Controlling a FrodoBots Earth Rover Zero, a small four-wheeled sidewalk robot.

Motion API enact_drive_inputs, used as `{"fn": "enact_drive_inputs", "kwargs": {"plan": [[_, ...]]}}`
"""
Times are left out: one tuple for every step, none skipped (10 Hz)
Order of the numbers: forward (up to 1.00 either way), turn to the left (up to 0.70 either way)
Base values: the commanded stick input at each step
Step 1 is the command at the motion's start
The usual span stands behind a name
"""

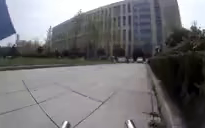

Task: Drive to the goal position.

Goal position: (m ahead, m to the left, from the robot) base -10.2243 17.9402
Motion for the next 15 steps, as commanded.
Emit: {"fn": "enact_drive_inputs", "kwargs": {"plan": [[0.00,1.00],[0.00,1.00],[0.00,1.00],[0.00,1.00],[0.00,1.00],[0.00,1.00],[0.00,1.00],[0.00,1.00],[0.00,1.00],[0.00,1.00],[0.00,1.00],[0.05,0.73],[0.40,0.31],[1.00,0.40],[1.00,0.40]]}}
